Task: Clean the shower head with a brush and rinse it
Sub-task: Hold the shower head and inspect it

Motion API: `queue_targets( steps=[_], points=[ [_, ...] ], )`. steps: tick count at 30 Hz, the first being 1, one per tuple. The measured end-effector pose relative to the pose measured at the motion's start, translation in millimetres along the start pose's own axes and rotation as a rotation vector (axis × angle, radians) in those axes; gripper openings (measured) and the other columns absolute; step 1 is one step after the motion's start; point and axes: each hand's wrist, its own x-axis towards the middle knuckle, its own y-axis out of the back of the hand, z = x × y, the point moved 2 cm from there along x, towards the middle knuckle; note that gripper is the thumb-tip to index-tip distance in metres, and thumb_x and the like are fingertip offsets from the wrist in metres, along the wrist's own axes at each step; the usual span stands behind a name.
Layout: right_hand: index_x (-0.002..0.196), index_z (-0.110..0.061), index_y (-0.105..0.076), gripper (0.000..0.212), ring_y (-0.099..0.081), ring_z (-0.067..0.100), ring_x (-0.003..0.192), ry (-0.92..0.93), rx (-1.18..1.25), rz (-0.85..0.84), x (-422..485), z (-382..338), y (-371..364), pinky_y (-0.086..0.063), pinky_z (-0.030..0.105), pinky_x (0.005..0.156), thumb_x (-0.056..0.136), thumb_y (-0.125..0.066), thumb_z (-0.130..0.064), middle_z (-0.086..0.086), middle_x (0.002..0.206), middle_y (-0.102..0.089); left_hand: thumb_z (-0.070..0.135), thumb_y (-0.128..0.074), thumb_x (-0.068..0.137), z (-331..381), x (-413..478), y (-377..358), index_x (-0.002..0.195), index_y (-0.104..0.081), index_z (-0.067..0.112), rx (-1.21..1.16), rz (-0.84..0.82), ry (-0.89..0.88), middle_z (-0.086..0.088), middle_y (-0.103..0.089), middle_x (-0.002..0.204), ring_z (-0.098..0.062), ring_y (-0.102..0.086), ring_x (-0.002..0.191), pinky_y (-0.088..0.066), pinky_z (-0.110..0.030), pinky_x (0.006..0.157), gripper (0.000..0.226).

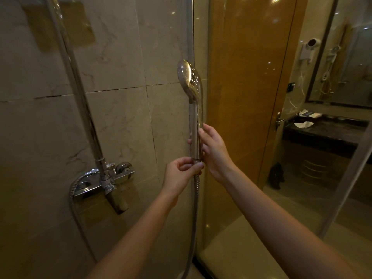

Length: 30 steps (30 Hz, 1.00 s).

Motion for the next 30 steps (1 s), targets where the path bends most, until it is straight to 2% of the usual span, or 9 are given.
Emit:
queue_targets(
  steps=[5,9,12,15,20,23,25,27,30],
  points=[
    [0.123,-0.033,-0.039,0.045,-0.064,0.016,0.095,0.012,-0.014,-0.016,-2.8,-0.7,-1.4,-0.051,0.035,0.092,0.089,-0.064,-0.019,0.004,0.098,-0.065,0.011,-0.068,0.081,-3.0,-2.0,0.4,0.092,-0.068,0.016,-0.012,-0.001,-0.005,-0.002,-0.072,0.088,-0.007,-0.069,0.077,-0.052,-0.014,0.066,0.012],
    [0.134,-0.020,-0.040,0.049,-0.060,0.020,0.111,-0.039,0.118,-0.019,-4.0,-2.3,-2.0,-0.047,0.035,0.096,0.090,-0.061,-0.020,0.005,0.117,-0.060,0.010,-0.070,0.080,-0.5,-2.7,0.8,0.093,-0.068,0.013,-0.044,0.003,-0.023,-0.005,-0.072,0.087,-0.007,-0.069,0.075,-0.054,-0.017,0.070,0.014],
    [0.129,-0.013,-0.049,0.036,-0.059,0.018,0.108,-0.050,0.134,-0.044,-4.8,-1.5,-1.9,-0.049,0.030,0.089,0.094,-0.056,-0.021,0.004,0.115,-0.059,0.011,-0.070,0.080,-1.0,-3.7,2.6,0.091,-0.067,0.016,-0.043,0.011,-0.022,-0.003,-0.071,0.087,-0.006,-0.068,0.073,-0.054,-0.014,0.067,0.012],
    [0.145,-0.006,-0.035,0.055,-0.065,0.016,0.098,-0.053,0.157,-0.049,-4.2,-1.5,-1.4,-0.052,0.029,0.079,0.096,-0.053,-0.023,0.006,0.107,-0.065,0.013,-0.070,0.079,-2.1,-3.9,4.0,0.093,-0.067,0.016,-0.032,0.014,-0.019,-0.003,-0.072,0.089,-0.009,-0.069,0.077,-0.054,-0.016,0.069,0.014],
    [0.152,-0.018,-0.017,0.057,-0.067,0.016,0.089,-0.037,0.190,-0.031,-2.1,-2.3,-3.0,-0.052,0.030,0.078,0.101,-0.042,-0.021,0.007,0.104,-0.067,0.013,-0.069,0.080,-1.0,-5.9,4.0,0.094,-0.067,0.016,-0.028,0.003,-0.010,-0.003,-0.072,0.089,-0.006,-0.068,0.076,-0.051,-0.012,0.064,0.014],
    [0.142,-0.017,-0.034,0.045,-0.061,0.013,0.084,0.000,0.091,-0.048,-2.7,-3.2,-4.4,-0.052,0.028,0.077,0.100,-0.046,-0.025,0.003,0.100,-0.062,0.014,-0.069,0.081,-1.2,-6.4,2.5,0.092,-0.067,0.017,-0.028,-0.003,-0.007,-0.003,-0.072,0.088,-0.003,-0.068,0.073,-0.048,-0.009,0.061,0.012],
    [0.126,-0.028,-0.047,0.032,-0.060,0.012,0.087,0.028,-0.003,-0.054,-4.0,-4.0,-5.0,-0.052,0.027,0.078,0.096,-0.054,-0.022,0.001,0.102,-0.059,0.015,-0.068,0.081,-1.9,-7.2,1.9,0.093,-0.067,0.017,-0.024,-0.003,-0.001,-0.001,-0.072,0.088,-0.002,-0.068,0.073,-0.048,-0.009,0.061,0.012],
    [0.131,-0.027,-0.044,0.043,-0.061,0.013,0.093,0.015,-0.018,-0.026,-4.2,-3.0,-3.4,-0.052,0.030,0.082,0.093,-0.059,-0.017,0.002,0.106,-0.058,0.016,-0.068,0.081,-3.4,-7.3,1.1,0.096,-0.067,0.013,-0.008,-0.007,-0.002,-0.001,-0.071,0.089,-0.001,-0.068,0.073,-0.048,-0.008,0.061,0.015],
    [0.146,-0.013,-0.034,0.064,-0.062,0.017,0.105,0.004,-0.063,-0.024,-4.2,0.5,-1.5,-0.052,0.035,0.091,0.089,-0.064,-0.019,0.009,0.121,-0.057,0.016,-0.067,0.082,-6.4,-8.2,1.0,0.099,-0.066,0.009,0.015,-0.013,0.006,-0.003,-0.071,0.090,0.002,-0.067,0.072,-0.047,-0.006,0.060,0.019]
  ],
)
